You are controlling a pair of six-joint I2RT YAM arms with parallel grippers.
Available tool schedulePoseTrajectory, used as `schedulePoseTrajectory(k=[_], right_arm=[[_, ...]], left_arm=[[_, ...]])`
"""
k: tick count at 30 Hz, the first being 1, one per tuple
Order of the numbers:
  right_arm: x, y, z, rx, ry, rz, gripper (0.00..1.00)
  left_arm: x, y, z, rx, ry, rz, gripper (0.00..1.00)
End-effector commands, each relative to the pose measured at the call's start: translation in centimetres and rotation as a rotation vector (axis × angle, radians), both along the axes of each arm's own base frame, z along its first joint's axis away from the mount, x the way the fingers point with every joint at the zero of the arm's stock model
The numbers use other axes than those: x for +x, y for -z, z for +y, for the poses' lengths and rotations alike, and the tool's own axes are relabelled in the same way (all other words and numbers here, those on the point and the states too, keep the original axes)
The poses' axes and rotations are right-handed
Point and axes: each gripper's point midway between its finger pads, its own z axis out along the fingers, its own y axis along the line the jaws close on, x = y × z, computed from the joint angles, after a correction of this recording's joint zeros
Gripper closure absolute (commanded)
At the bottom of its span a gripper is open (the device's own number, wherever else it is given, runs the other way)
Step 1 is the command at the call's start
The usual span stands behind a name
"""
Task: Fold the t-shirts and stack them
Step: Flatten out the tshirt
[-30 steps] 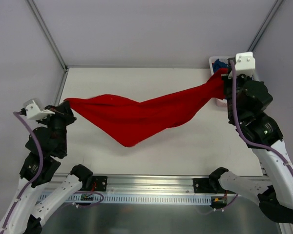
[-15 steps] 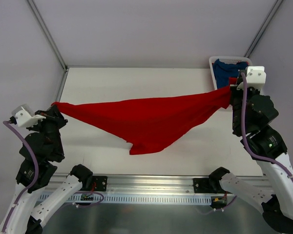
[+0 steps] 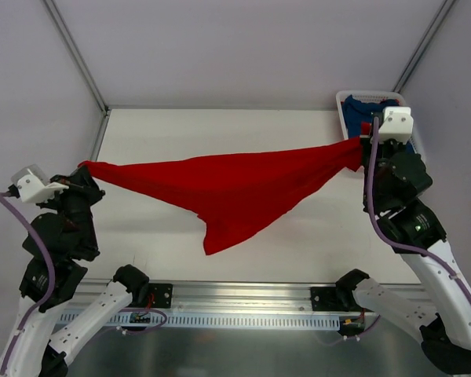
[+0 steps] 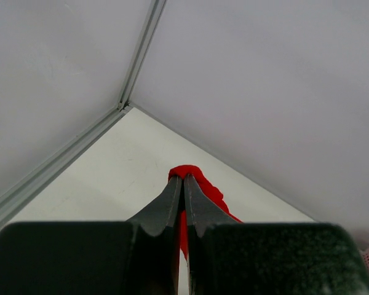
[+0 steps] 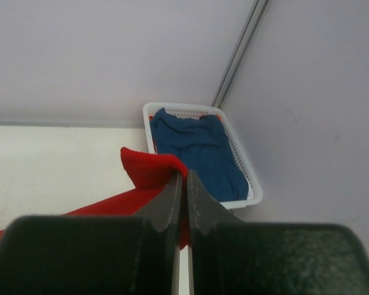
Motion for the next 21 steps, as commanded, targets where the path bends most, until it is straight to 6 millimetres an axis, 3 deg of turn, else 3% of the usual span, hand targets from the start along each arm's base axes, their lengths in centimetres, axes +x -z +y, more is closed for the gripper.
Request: schedulePoseTrajectory(k=[1, 9, 13, 17, 21], right_arm=[[-1.6, -4.9, -1.3, 0.088, 0.002, -0.193, 1.0], [-4.1, -8.2, -1.9, 0.146, -0.066, -0.36, 1.0], [-4.2, -8.6, -1.6, 0.144, -0.088, -0.371, 1.0], [-3.4, -8.2, -1.1, 0.137, -0.088, -0.345, 1.0], [-1.1, -6.6, 0.5, 0.108, -0.096, -0.265, 1.0]], left_arm=[[-2.5, -3.4, 1.8, -0.034, -0.023, -0.104, 1.0], [-6.3, -6.7, 3.8, -0.077, -0.005, -0.247, 1.0], [-7.3, -7.8, 4.1, -0.076, 0.015, -0.293, 1.0], [-7.0, -7.9, 3.9, -0.064, 0.014, -0.288, 1.0], [-4.5, -6.5, 2.4, -0.028, 0.022, -0.218, 1.0]])
